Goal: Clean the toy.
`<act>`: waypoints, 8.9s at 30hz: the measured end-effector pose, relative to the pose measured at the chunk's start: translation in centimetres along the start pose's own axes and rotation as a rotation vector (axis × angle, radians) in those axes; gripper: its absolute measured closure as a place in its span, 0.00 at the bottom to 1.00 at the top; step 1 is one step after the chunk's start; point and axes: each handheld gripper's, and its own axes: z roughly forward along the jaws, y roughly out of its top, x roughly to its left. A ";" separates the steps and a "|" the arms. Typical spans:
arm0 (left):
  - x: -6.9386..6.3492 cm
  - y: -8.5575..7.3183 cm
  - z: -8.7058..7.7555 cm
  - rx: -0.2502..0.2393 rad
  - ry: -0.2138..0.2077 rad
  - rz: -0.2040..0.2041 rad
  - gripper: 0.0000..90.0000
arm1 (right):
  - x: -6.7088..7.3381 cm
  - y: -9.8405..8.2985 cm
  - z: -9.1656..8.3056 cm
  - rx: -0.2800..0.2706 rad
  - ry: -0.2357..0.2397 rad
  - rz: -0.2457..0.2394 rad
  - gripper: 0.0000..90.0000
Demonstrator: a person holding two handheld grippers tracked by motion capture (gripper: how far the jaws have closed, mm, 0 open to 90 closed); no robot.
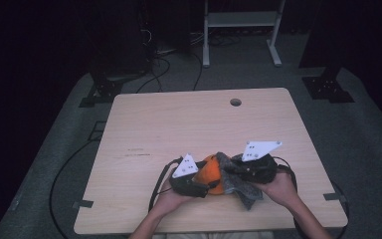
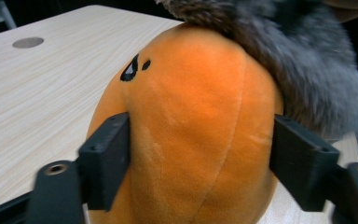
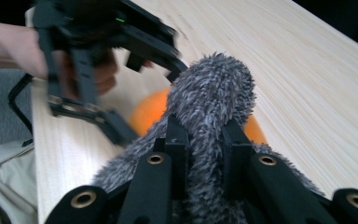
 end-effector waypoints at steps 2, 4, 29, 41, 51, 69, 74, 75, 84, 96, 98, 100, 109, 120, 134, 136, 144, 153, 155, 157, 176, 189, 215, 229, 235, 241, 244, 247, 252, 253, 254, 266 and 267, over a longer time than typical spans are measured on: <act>0.1 -0.1 -0.2 -0.002 -0.005 -0.009 0.34 | 0.4 0.4 0.3 0.015 -0.014 -0.044 0.84; 0.4 -0.1 -0.4 -0.019 -0.040 -0.023 0.34 | -0.1 0.4 0.1 0.026 -0.035 -0.027 0.85; 0.0 -0.1 0.2 0.001 -0.059 0.002 0.24 | -1.6 -1.2 -0.7 0.031 0.016 0.039 0.84; -0.1 -0.4 -0.2 0.014 -0.076 0.042 0.34 | -3.2 -2.2 -0.6 0.055 0.006 0.102 0.84; -1.7 -0.2 0.3 0.036 -0.060 0.164 0.35 | -1.2 -0.4 -1.0 0.030 0.107 0.023 0.84; 0.0 -0.9 -0.6 0.000 -0.077 0.056 0.37 | -3.5 -3.6 -1.2 -0.030 0.115 0.171 0.84; 1.0 -1.1 -0.9 -0.017 -0.084 -0.007 0.37 | -4.5 -6.3 -0.3 0.040 0.071 0.243 0.84; 1.0 -1.1 -0.8 -0.018 -0.082 -0.009 0.37 | -4.4 -6.5 -0.4 0.028 0.079 0.250 0.84; 1.1 -0.7 -0.3 -0.019 -0.042 -0.073 0.35 | -1.9 -2.4 -0.9 -0.053 0.094 0.114 0.84; 0.2 -0.1 0.2 0.030 0.009 0.004 0.40 | -3.0 -4.9 -1.3 -0.049 -0.012 0.184 0.85; 0.1 0.2 0.3 0.041 0.015 -0.007 0.41 | -2.3 -4.6 -1.6 -0.045 -0.033 0.154 0.85; -0.1 0.4 0.3 0.047 0.027 -0.016 0.41 | -1.2 -3.8 -1.6 -0.048 -0.035 0.100 0.85; 0.2 0.7 -0.6 0.070 -0.008 0.036 0.34 | -1.7 -3.0 -1.0 -0.034 -0.019 0.106 0.85; 0.1 0.2 0.8 0.124 0.015 0.026 0.29 | -1.0 -2.8 -0.7 -0.061 0.042 0.103 0.85; -0.1 1.0 -0.5 0.097 0.007 0.058 0.44 | -2.7 -2.9 -0.7 -0.048 0.012 0.135 0.85; 0.0 1.0 -0.6 0.098 -0.006 0.055 0.45 | -2.0 -2.4 -0.8 -0.072 0.034 0.110 0.85; 0.2 0.8 -0.6 0.129 -0.023 0.059 0.45 | -2.9 -3.6 -0.6 -0.047 0.036 0.165 0.85; -0.5 0.5 0.3 0.144 -0.015 0.091 0.43 | -0.9 -1.1 -0.1 -0.024 0.070 0.047 0.85; -0.1 0.3 0.1 0.133 -0.019 0.066 0.43 | -1.5 -0.7 0.3 -0.013 0.060 0.059 0.85; 0.3 0.0 -0.1 0.120 -0.029 0.041 0.43 | -2.5 -0.9 0.5 -0.014 0.032 0.082 0.85; 0.6 -0.4 0.3 0.101 -0.024 0.012 0.41 | -1.2 -1.5 0.4 -0.020 0.051 0.069 0.85; 1.4 -0.7 0.1 0.072 -0.016 -0.045 0.38 | -2.3 -3.9 -0.1 -0.015 0.004 0.131 0.85; 0.6 -0.9 0.4 0.070 -0.030 0.003 0.40 | -4.6 -3.2 0.2 -0.023 -0.012 0.199 0.85; 1.3 -1.1 0.0 0.053 -0.033 -0.051 0.39 | -3.6 -6.1 -0.3 -0.053 0.028 0.247 0.85; 0.9 -0.8 0.2 0.070 -0.016 -0.016 0.40 | -2.1 -5.1 -0.5 -0.063 0.056 0.189 0.85; -0.3 -0.5 0.3 0.112 0.007 0.091 0.42 | -2.4 -2.6 -0.1 -0.041 0.071 0.114 0.85; -0.4 -0.5 0.2 0.109 0.006 0.096 0.41 | -3.5 -2.3 0.1 -0.044 0.057 0.133 0.85; -0.2 -0.6 0.2 0.100 -0.007 0.093 0.41 | -4.4 -2.8 0.2 -0.028 0.043 0.164 0.85; -0.4 -0.3 0.4 0.104 0.006 0.098 0.42 | -3.9 -2.4 0.0 -0.047 0.048 0.160 0.85; -0.3 -0.2 0.3 0.096 0.005 0.082 0.42 | -3.4 -2.0 0.0 -0.063 0.063 0.142 0.85; -0.2 -0.2 0.2 0.090 0.000 0.068 0.43 | -3.1 -1.6 0.0 -0.071 0.075 0.127 0.85; 1.0 0.5 -0.9 0.060 -0.035 -0.034 0.45 | -4.0 -4.0 -0.1 -0.072 0.058 0.215 0.85; 1.0 0.6 -1.0 0.059 -0.032 -0.041 0.45 | -3.7 -3.6 -0.2 -0.079 0.064 0.204 0.85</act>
